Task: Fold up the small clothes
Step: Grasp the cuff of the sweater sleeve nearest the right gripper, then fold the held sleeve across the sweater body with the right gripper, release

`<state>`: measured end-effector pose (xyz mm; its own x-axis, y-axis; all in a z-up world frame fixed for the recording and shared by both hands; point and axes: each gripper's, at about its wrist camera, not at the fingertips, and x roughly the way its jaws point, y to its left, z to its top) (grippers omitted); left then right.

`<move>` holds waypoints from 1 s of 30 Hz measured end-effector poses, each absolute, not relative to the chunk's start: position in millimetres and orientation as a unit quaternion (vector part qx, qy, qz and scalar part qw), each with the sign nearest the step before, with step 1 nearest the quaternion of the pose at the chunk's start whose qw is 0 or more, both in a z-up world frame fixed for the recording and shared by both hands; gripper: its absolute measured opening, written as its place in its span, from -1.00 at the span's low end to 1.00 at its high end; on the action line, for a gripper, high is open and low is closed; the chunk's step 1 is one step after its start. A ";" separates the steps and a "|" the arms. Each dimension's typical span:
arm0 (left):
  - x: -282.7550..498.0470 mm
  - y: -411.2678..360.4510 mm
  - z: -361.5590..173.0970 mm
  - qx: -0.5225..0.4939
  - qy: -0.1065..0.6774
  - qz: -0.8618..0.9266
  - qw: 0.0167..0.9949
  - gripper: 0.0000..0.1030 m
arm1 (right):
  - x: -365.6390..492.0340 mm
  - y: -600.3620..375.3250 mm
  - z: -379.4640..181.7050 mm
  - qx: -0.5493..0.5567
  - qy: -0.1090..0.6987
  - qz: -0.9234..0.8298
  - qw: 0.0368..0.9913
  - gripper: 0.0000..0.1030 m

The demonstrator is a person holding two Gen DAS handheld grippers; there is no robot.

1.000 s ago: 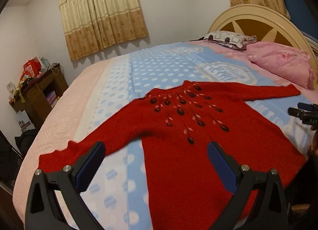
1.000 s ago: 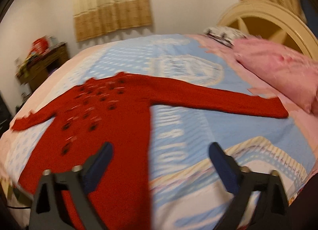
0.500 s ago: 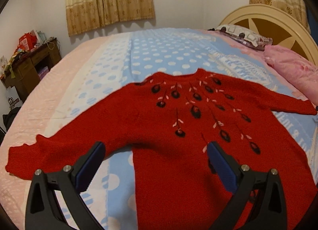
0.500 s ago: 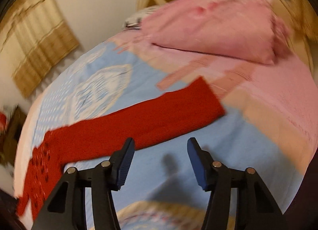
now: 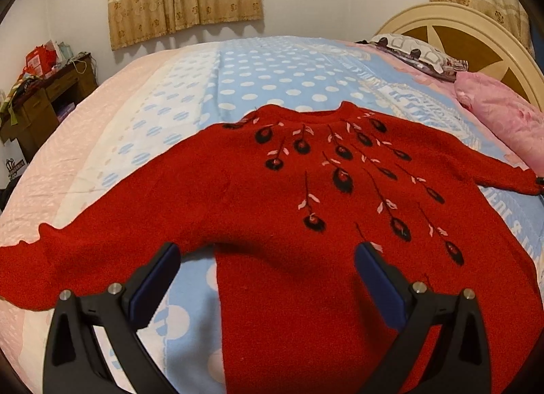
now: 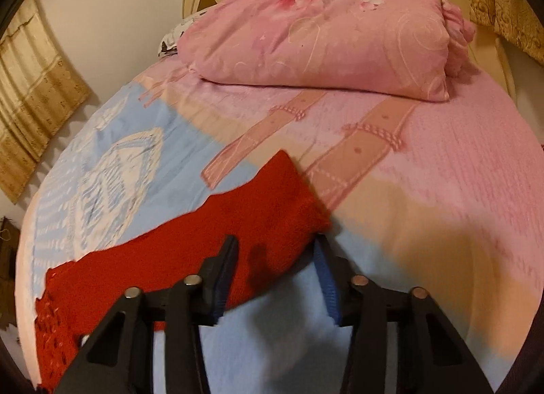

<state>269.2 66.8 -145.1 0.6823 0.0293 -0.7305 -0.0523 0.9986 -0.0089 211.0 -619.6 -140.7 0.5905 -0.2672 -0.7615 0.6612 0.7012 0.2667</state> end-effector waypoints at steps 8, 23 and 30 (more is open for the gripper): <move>267.9 75.8 -147.2 -0.030 0.399 0.023 0.916 1.00 | 218.5 -614.0 -126.3 0.271 0.339 -0.258 0.863 -0.84; 256.2 89.0 -144.9 -0.053 0.390 0.021 0.919 1.00 | 274.1 -492.2 -43.7 0.203 0.303 -0.134 0.921 -0.87; 250.0 102.1 -145.2 -0.064 0.389 0.027 0.919 1.00 | 310.7 -415.0 -26.4 0.172 0.310 -0.070 0.933 -0.87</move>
<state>250.0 102.1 -145.2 0.6960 -0.0003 -0.7180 -0.0995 0.9903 -0.0969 310.7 -415.0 -26.4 0.7981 -0.0233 -0.6020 0.2360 0.9315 0.2768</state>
